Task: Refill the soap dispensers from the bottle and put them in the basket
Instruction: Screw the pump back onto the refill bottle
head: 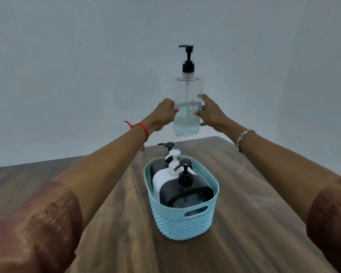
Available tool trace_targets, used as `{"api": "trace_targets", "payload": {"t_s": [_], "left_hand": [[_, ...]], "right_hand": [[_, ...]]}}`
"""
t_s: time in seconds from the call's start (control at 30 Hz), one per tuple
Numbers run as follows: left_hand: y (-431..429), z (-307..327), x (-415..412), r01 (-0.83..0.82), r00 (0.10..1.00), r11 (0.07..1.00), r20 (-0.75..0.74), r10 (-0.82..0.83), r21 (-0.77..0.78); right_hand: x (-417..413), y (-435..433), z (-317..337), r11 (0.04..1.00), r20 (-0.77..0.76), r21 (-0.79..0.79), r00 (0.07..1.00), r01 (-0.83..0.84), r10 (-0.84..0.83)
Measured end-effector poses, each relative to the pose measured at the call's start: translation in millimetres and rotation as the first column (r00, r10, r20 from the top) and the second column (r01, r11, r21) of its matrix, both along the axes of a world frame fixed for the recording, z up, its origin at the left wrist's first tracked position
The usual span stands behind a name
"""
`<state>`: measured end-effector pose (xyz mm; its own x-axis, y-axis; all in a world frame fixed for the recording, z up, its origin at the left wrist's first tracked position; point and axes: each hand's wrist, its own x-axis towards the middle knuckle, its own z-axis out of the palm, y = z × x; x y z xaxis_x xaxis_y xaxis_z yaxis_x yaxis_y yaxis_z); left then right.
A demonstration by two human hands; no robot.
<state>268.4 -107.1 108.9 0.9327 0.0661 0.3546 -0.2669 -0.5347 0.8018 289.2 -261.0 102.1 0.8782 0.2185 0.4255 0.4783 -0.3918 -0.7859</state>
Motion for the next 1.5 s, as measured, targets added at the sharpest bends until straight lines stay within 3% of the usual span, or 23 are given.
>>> {"api": "trace_targets", "payload": {"t_s": [0.17, 0.33, 0.53, 0.8, 1.03, 1.13, 1.2, 1.27, 1.37, 1.5], "left_hand": [[-12, -38, 71, 0.146, 0.965, 0.989, -0.224, -0.14, 0.009], [-7, -60, 127, 0.238, 0.914, 0.971, -0.336, -0.227, -0.007], [1, -78, 170, 0.295, 0.881, 0.948, -0.352, -0.318, -0.119], [15, -108, 188, 0.298, 0.851, 0.927, -0.376, -0.366, -0.228], [21, -108, 181, 0.343, 0.819, 0.904, -0.39, -0.42, -0.253], [21, -104, 165, 0.313, 0.82, 0.904, -0.398, -0.411, -0.289], [26, -105, 144, 0.19, 0.865, 0.923, -0.387, -0.318, -0.333], [32, -109, 110, 0.061, 0.897, 0.908, -0.376, -0.231, -0.414], [44, -113, 40, -0.084, 0.931, 0.808, -0.335, -0.145, -0.583], [45, -127, -62, -0.221, 0.921, 0.681, -0.379, -0.089, -0.698]], "right_hand": [[65, -21, -52, 0.999, -0.077, -0.035, 0.996, 0.042, -0.045], [123, -20, -81, 0.999, -0.164, 0.008, 0.986, 0.045, -0.043], [175, -6, -99, 0.999, -0.186, 0.036, 0.983, 0.003, 0.003], [208, 5, -122, 0.998, -0.211, -0.057, 0.978, -0.02, 0.008], [195, 7, -122, 0.991, -0.209, -0.128, 0.978, -0.038, 0.011], [174, 4, -120, 0.978, -0.276, -0.187, 0.96, -0.093, 0.039], [144, 1, -119, 0.979, -0.321, -0.133, 0.941, -0.156, 0.106], [104, -6, -116, 0.99, -0.461, 0.03, 0.877, -0.139, 0.137], [41, -24, -117, 0.939, -0.61, 0.32, 0.731, -0.125, 0.305], [-39, -37, -124, 0.866, -0.645, 0.483, 0.617, -0.128, 0.451]]}}
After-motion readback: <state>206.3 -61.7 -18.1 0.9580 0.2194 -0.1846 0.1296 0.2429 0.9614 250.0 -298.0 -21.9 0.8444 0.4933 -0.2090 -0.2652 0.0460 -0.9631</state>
